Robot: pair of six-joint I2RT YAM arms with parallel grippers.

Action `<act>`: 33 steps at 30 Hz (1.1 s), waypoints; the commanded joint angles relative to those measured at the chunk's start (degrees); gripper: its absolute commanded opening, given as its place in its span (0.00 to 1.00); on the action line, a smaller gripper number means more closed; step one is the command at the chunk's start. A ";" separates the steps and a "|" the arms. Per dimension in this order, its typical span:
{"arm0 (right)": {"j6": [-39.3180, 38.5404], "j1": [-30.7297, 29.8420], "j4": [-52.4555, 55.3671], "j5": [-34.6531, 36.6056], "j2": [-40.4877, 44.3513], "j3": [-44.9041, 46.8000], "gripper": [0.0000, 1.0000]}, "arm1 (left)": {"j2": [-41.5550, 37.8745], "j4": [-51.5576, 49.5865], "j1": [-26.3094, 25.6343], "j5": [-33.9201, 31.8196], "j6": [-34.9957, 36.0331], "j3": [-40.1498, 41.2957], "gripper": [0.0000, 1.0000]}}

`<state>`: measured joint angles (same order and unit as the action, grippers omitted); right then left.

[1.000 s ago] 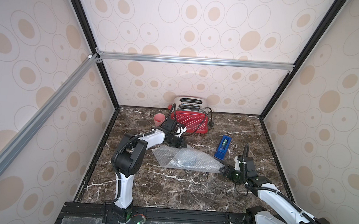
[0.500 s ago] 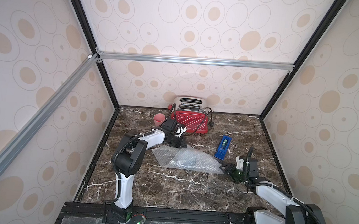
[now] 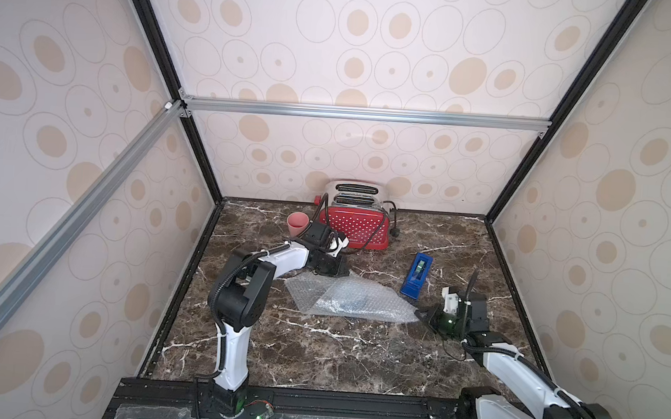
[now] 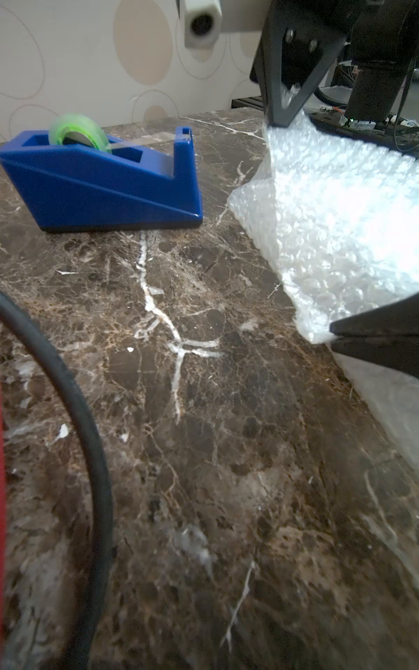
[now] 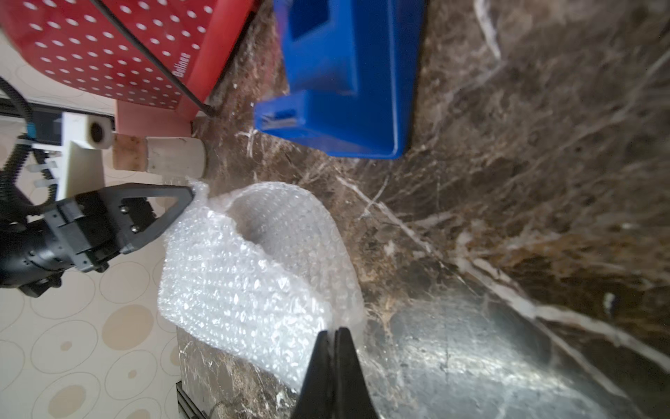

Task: Wrap bowls in bubble wrap
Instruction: Wrap the bowl in bubble wrap.

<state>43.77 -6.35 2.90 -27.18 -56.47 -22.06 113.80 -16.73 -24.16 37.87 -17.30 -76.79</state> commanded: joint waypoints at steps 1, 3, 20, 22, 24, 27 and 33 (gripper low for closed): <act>-2.70 0.16 6.26 0.05 2.84 -5.36 0.00 | 0.02 -0.16 0.23 -0.12 0.74 -0.53 0.00; -2.77 0.08 7.66 -1.21 2.70 -7.52 0.00 | 0.06 0.10 0.22 -0.16 0.57 -0.37 0.00; -6.35 -16.42 9.78 6.81 -9.05 -20.63 0.00 | 0.47 0.32 -0.12 0.11 0.22 -0.65 0.00; -6.37 -19.43 9.41 8.48 -11.30 -22.51 0.00 | 0.46 0.25 -0.19 0.10 0.25 -0.74 0.00; -6.76 -22.69 9.15 10.26 -14.43 -24.97 0.00 | 0.46 0.29 -0.34 0.08 0.31 -0.82 0.00; -7.76 -27.05 9.05 13.09 -18.93 -28.79 0.00 | 0.46 0.07 -0.32 0.01 0.25 -0.90 0.00; -9.22 -33.41 8.57 15.40 -29.62 -36.24 0.00 | 0.55 0.04 -0.46 0.10 0.33 -1.07 0.00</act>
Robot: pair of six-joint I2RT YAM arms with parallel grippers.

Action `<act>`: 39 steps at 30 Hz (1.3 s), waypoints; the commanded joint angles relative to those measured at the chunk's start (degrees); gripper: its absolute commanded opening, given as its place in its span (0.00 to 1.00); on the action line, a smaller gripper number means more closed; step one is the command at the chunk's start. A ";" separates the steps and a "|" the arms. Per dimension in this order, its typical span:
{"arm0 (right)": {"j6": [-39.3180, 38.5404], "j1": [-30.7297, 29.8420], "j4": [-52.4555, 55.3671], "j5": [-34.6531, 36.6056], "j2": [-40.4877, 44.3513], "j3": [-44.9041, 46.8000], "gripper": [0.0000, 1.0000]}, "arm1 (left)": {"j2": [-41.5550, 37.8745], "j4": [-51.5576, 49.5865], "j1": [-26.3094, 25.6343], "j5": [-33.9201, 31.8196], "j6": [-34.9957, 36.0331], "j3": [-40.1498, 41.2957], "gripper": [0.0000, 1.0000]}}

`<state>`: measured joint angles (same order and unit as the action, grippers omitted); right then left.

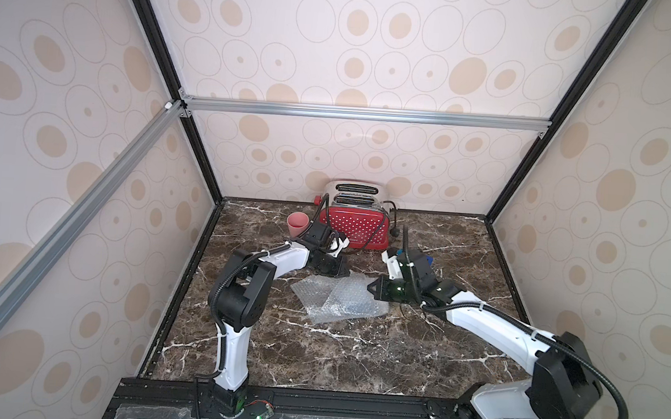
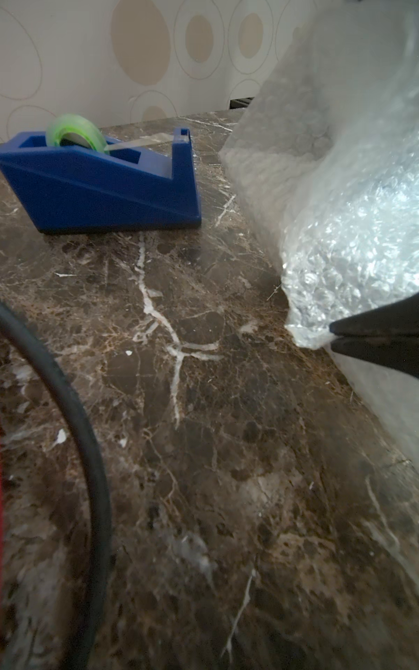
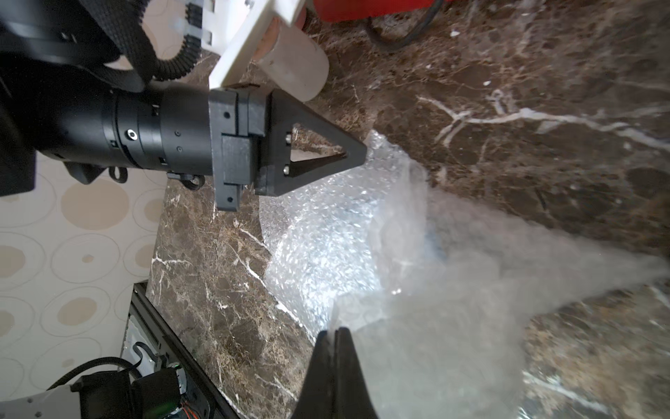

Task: Wrap bowls in bubble wrap
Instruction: Wrap the bowl in bubble wrap.

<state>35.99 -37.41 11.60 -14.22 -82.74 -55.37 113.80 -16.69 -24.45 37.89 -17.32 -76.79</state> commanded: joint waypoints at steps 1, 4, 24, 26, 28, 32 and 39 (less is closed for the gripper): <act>-1.62 -3.11 -0.37 2.32 -4.86 -4.16 0.00 | 0.55 -0.03 -0.17 0.03 0.35 -1.12 0.00; -1.89 -5.29 -1.51 1.07 -9.58 -7.24 0.00 | 0.44 -0.22 -0.28 -0.01 0.42 -1.08 0.00; -1.78 -7.17 -6.23 -2.89 -20.68 -10.02 0.00 | 0.02 0.00 -0.36 0.09 0.26 -0.83 0.00; -1.73 -7.22 -6.57 -3.05 -21.06 -9.95 0.00 | -0.14 0.05 -0.35 0.09 0.07 -0.88 0.00; -1.71 -7.20 -6.67 -2.81 -21.51 -9.81 0.00 | -0.46 0.15 -0.42 0.09 -0.07 -0.73 0.00; -1.41 -7.15 -7.34 -2.06 -21.59 -8.48 0.00 | -1.37 0.11 -0.36 0.25 -0.34 -0.65 0.01; -0.39 -7.15 -9.10 -2.04 -21.68 -5.84 0.00 | -3.18 0.52 -0.43 0.52 -1.13 -0.83 0.29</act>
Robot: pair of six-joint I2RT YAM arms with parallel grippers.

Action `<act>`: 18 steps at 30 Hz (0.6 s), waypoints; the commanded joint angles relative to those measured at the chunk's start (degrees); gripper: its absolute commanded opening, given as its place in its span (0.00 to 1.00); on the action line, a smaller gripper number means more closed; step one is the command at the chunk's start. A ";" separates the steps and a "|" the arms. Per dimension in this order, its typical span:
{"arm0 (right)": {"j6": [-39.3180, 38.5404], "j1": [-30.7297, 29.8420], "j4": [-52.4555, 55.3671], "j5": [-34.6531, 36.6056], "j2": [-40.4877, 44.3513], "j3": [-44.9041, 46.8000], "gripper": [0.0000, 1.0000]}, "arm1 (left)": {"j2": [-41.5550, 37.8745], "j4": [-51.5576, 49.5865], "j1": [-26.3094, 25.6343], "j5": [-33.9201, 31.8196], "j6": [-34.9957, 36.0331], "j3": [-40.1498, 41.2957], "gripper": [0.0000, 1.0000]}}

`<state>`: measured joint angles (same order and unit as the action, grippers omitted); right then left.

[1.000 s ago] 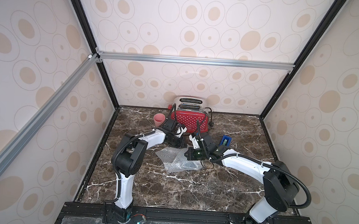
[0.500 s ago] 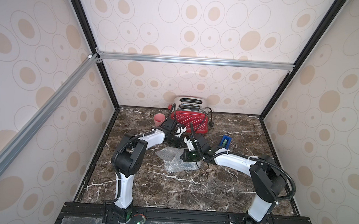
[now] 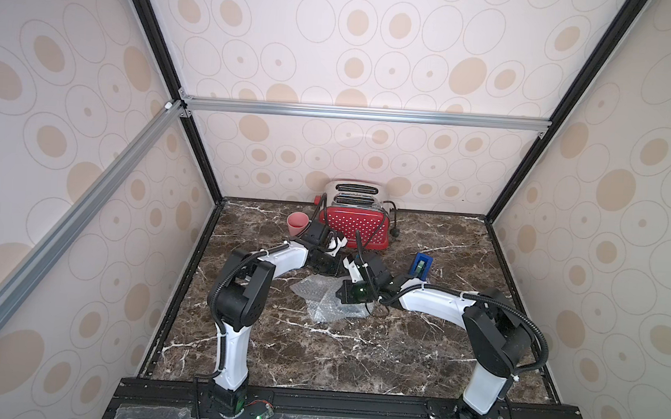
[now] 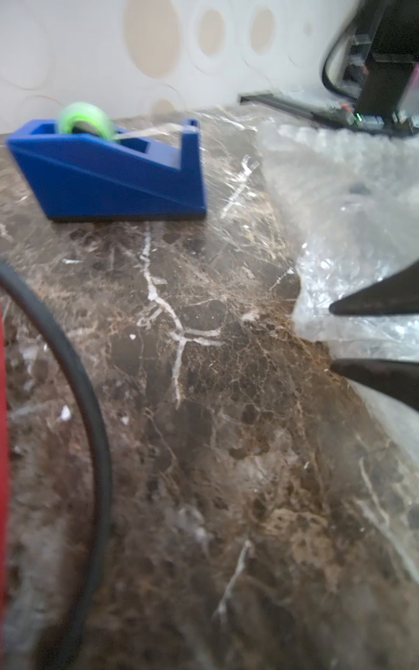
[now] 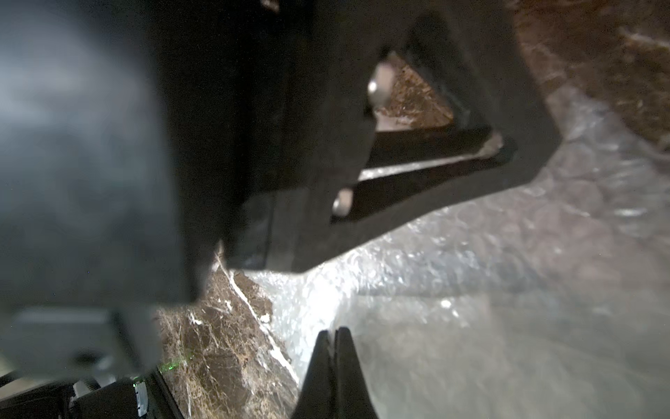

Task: Wrap bowls in bubble wrap
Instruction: Wrap the bowl in bubble wrap.

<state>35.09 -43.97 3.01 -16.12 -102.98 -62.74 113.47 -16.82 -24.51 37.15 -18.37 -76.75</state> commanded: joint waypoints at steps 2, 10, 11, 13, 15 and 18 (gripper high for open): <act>0.76 -0.60 -0.78 -0.04 -1.32 1.98 0.00 | -3.55 0.73 -0.32 1.18 -0.38 -0.82 0.36; 0.45 -0.26 -1.37 0.05 -0.72 2.97 0.00 | -8.47 0.70 -0.35 -1.82 -2.57 -0.91 0.61; 0.48 -0.23 -1.49 -0.05 -0.72 3.00 0.00 | -9.36 0.20 -0.35 -2.79 -2.85 -0.81 0.62; 0.45 -0.21 -1.51 -0.23 -0.77 2.98 0.00 | -11.93 -0.81 -0.32 -6.68 -3.72 0.06 0.66; 0.34 -0.02 -1.60 -0.48 -0.89 2.97 0.00 | -15.04 -2.64 -0.08 -12.80 -5.04 1.71 0.68; 0.13 0.12 -1.77 -0.70 -0.83 3.08 0.00 | -20.94 -2.85 1.66 -18.11 -9.10 7.29 0.69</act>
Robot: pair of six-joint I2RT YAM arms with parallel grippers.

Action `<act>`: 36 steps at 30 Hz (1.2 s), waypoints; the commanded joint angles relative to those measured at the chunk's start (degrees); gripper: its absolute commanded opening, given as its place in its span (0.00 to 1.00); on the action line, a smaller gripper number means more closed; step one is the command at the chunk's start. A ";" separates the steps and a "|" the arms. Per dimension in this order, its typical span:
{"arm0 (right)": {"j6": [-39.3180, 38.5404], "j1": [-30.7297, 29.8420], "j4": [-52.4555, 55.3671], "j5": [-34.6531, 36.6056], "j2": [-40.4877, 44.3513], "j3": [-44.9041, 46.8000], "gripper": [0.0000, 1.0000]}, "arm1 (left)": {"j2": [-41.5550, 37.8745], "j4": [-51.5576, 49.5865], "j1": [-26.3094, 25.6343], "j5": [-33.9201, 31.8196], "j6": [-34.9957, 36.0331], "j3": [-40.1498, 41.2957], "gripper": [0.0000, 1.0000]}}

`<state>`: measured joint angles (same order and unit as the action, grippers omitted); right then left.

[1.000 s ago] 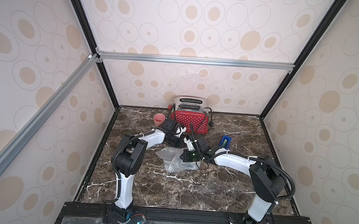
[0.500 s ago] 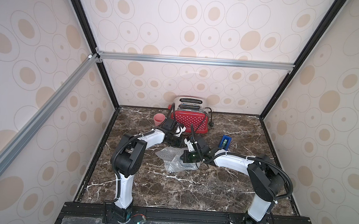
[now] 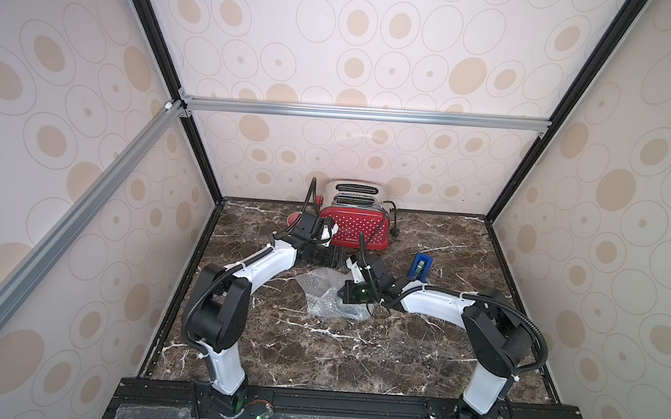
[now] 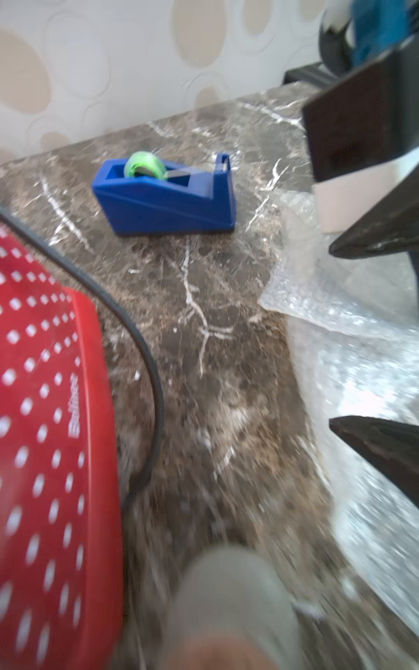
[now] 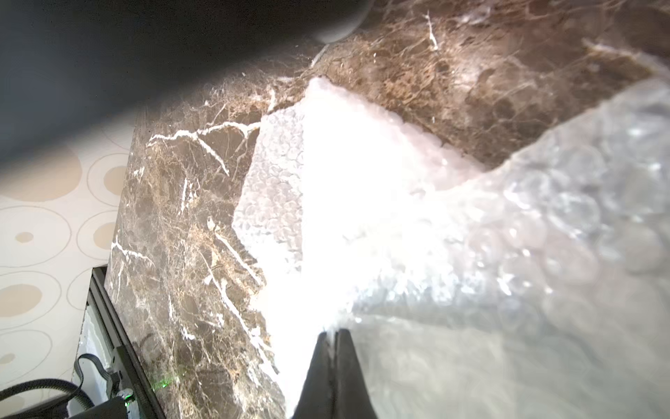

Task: Wrap bowls in bubble wrap
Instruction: Wrap the bowl in bubble wrap.

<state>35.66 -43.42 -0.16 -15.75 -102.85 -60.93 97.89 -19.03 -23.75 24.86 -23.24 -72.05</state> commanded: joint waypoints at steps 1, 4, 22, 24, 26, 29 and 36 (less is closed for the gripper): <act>-0.47 -0.31 1.40 -1.26 -1.04 1.38 0.00 | -7.57 0.51 1.69 -6.22 -5.32 5.31 0.69; -0.54 -0.10 1.14 -1.70 -0.69 1.81 0.00 | -13.39 1.33 3.52 -9.89 -7.84 12.02 0.72; -0.85 0.33 1.19 -2.53 1.19 2.98 0.00 | -14.24 20.00 10.83 -3.89 -23.66 33.78 0.65; -0.94 0.31 1.30 -2.46 1.36 3.05 0.00 | -11.14 24.02 10.77 -1.89 -25.39 33.56 0.62; -0.88 0.30 1.31 -2.49 1.55 3.14 0.00 | -8.71 27.60 10.83 -0.72 -26.63 33.38 0.58; -0.83 0.31 1.12 -2.51 1.60 3.33 0.00 | -7.32 31.48 10.82 -1.02 -26.81 34.01 0.51; -0.82 0.26 1.22 -2.55 1.93 3.36 0.00 | -7.93 34.17 10.83 -1.59 -26.12 34.42 0.19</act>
<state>35.27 -43.05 -0.69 -18.15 -102.19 -58.59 90.85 11.44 -12.97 23.16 -49.12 -37.74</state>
